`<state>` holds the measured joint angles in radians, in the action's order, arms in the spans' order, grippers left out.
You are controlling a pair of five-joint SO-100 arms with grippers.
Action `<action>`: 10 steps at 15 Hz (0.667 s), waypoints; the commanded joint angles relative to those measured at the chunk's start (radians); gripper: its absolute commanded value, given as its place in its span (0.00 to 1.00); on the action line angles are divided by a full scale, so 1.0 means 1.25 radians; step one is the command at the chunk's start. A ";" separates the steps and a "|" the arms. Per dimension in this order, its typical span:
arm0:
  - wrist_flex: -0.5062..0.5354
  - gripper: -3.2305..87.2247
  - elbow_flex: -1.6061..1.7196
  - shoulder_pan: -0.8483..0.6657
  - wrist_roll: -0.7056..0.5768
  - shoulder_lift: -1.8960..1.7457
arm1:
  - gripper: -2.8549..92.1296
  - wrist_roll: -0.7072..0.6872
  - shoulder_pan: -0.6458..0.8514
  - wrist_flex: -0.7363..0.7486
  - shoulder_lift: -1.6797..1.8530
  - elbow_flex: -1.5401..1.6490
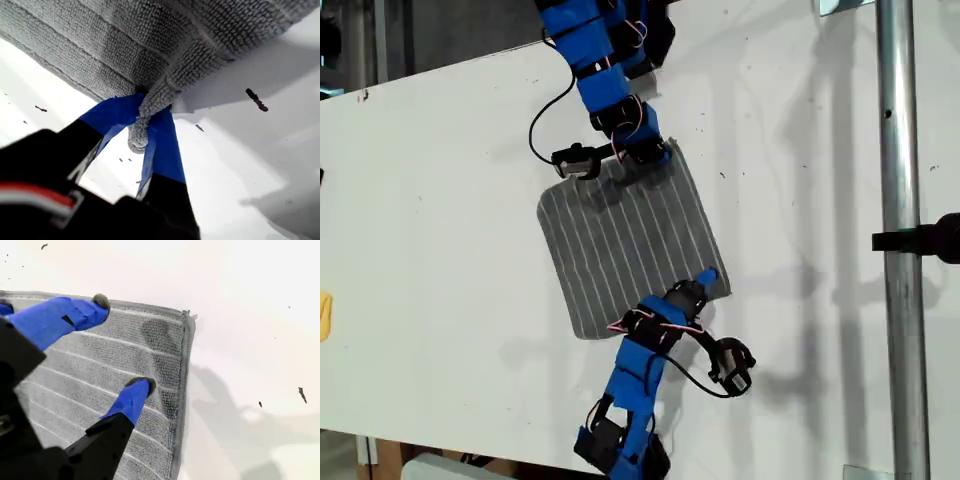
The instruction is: Grasp corners of a towel and fold twice.
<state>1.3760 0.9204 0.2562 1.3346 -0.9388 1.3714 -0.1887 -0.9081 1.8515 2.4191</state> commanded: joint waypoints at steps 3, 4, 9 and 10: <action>-0.065 0.32 -0.037 -0.012 0.023 0.099 | 0.03 -0.010 0.004 0.002 0.001 -0.056; -0.079 0.32 -0.032 -0.006 0.034 0.133 | 0.03 -0.007 0.002 0.002 0.001 -0.056; -0.069 0.06 -0.012 0.000 0.096 0.231 | 0.03 -0.005 0.000 0.002 0.002 -0.054; -0.064 0.02 -0.013 0.000 0.098 0.247 | 0.03 -0.005 0.000 0.002 0.002 -0.053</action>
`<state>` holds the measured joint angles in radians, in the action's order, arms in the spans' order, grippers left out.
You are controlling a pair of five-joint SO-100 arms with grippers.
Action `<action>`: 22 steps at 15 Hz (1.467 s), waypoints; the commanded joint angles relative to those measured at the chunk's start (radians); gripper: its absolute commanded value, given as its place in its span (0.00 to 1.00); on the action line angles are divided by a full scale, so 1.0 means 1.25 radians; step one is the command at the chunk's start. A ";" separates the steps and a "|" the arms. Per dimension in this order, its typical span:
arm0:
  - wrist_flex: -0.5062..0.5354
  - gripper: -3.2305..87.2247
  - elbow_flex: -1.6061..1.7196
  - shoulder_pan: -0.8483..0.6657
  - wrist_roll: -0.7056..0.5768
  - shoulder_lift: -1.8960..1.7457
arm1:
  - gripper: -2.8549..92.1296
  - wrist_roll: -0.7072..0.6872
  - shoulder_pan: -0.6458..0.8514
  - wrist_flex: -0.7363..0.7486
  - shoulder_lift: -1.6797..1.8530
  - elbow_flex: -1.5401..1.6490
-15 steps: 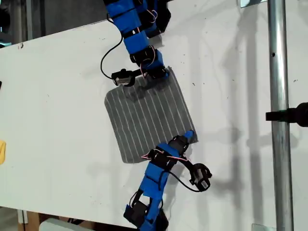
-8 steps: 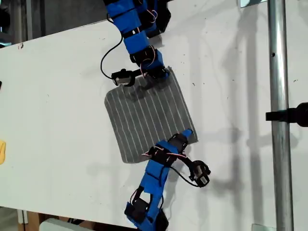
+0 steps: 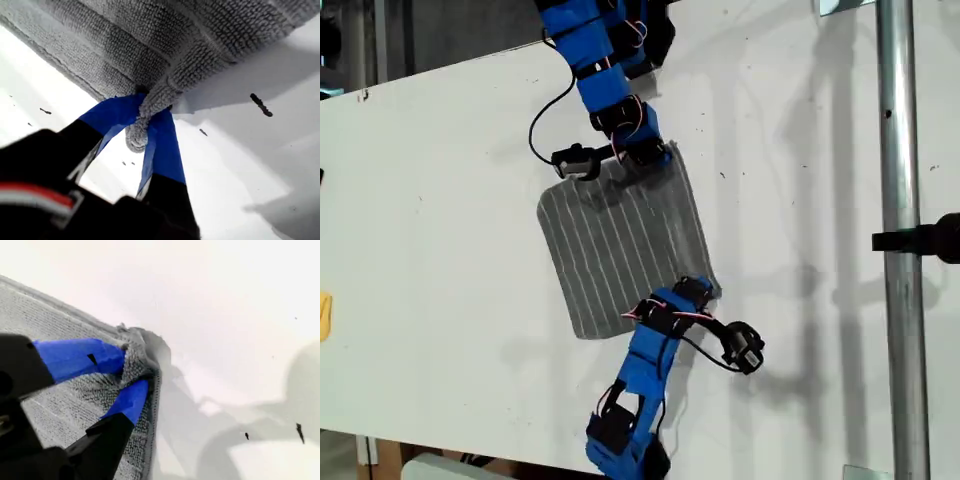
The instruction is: Grasp corners of a towel and fold twice.
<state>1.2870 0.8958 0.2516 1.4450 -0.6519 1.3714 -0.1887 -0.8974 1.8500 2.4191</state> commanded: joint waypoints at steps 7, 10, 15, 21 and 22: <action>0.248 0.00 0.006 0.002 0.026 -0.183 | 0.03 -0.004 -0.015 -0.053 0.048 -0.103; 0.307 0.00 0.050 0.020 0.032 -0.368 | 0.03 0.039 -0.086 -0.167 0.158 -0.166; 0.307 0.00 0.088 -0.009 0.007 -0.434 | 0.03 0.007 -0.055 -0.175 0.206 -0.204; 0.312 0.00 0.190 -0.345 -0.232 -0.504 | 0.03 -0.377 0.362 -0.157 0.121 -0.290; 0.312 0.00 0.202 -0.417 -0.280 -0.504 | 0.03 -0.452 0.442 -0.141 0.075 -0.328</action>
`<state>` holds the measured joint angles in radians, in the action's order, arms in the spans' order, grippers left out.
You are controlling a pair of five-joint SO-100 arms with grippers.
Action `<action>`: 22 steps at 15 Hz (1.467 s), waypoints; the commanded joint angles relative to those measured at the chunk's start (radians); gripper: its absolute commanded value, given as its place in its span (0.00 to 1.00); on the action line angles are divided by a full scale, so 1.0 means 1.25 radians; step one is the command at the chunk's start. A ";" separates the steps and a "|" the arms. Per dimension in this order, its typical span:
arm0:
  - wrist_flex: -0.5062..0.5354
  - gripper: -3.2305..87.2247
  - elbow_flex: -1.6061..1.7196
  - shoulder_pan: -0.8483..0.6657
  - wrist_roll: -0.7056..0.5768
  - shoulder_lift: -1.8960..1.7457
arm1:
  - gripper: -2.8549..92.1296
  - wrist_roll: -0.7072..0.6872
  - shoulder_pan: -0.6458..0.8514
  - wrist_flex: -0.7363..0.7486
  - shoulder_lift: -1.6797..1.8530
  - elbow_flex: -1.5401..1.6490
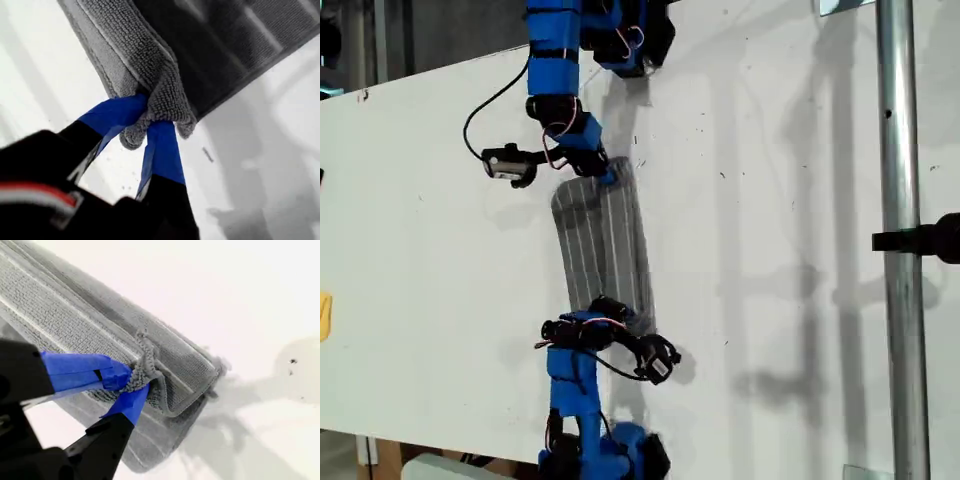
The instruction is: Grasp corners of a towel and fold twice.
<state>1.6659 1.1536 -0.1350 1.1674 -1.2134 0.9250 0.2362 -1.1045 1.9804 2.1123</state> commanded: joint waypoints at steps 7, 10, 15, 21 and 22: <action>0.015 0.00 -0.070 -0.404 -0.260 -0.047 | 0.03 -0.369 0.335 -0.091 -0.404 -0.664; 0.000 0.00 -0.022 -0.339 -0.244 0.015 | 0.03 -0.309 0.287 -0.072 -0.409 -0.503; 0.006 0.00 -0.042 -0.211 -0.152 0.091 | 0.03 -0.245 0.199 -0.022 -0.463 -0.378; 0.004 0.23 0.027 -0.232 -0.128 0.115 | 0.13 -0.228 0.223 -0.005 -0.538 -0.378; 0.009 0.26 0.043 -0.252 -0.121 0.104 | 0.20 -0.232 0.241 -0.020 -0.528 -0.379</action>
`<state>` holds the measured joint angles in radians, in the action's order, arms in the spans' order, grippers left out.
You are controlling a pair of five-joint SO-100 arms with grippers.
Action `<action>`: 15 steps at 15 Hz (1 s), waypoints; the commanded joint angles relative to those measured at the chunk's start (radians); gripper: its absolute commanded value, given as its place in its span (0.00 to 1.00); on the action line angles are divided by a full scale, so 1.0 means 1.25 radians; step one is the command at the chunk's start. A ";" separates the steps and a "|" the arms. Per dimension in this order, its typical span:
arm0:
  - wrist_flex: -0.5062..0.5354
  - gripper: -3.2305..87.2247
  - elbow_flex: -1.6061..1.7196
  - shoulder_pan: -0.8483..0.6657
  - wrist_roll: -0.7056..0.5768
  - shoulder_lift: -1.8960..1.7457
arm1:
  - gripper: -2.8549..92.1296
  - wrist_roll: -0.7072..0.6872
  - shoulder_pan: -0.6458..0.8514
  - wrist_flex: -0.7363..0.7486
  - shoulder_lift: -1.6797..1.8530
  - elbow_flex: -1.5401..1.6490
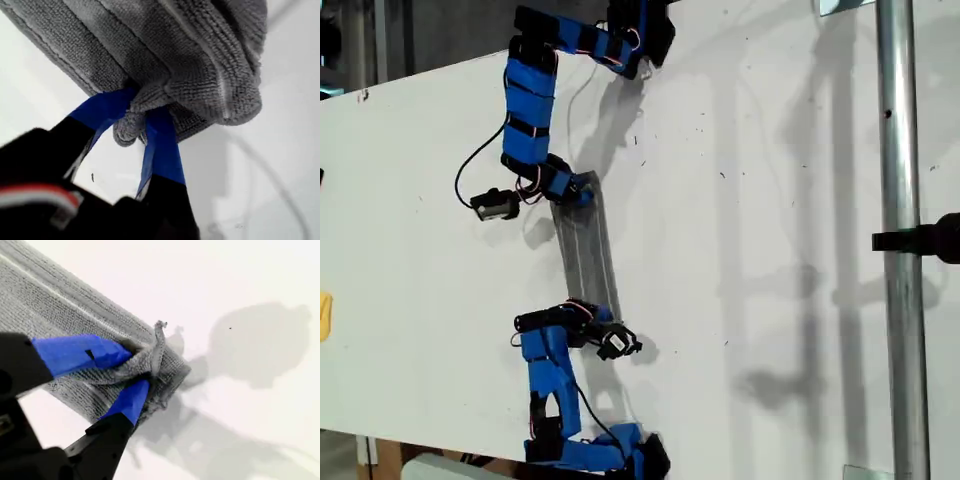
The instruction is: Grasp corners of a towel and fold twice.
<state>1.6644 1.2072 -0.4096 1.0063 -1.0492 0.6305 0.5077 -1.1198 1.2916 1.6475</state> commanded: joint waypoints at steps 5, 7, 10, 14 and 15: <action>0.018 0.32 0.144 -0.074 0.011 -0.264 | 0.29 -0.023 0.131 -0.119 0.156 0.026; 0.018 0.30 0.236 -0.082 0.042 -0.394 | 0.29 -0.032 0.175 -0.133 0.247 0.093; 0.018 0.27 0.380 -0.080 0.081 -0.565 | 0.30 -0.027 0.242 -0.167 0.421 0.232; 0.009 0.25 0.555 -0.018 0.166 -0.777 | 0.32 0.027 0.226 -0.157 0.632 0.398; 0.009 0.25 0.585 -0.002 0.180 -0.838 | 0.33 0.040 0.206 -0.158 0.625 0.398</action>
<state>1.6751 1.9190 -0.4479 1.2042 -1.9804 0.6627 0.7946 -1.3300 2.0249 2.1491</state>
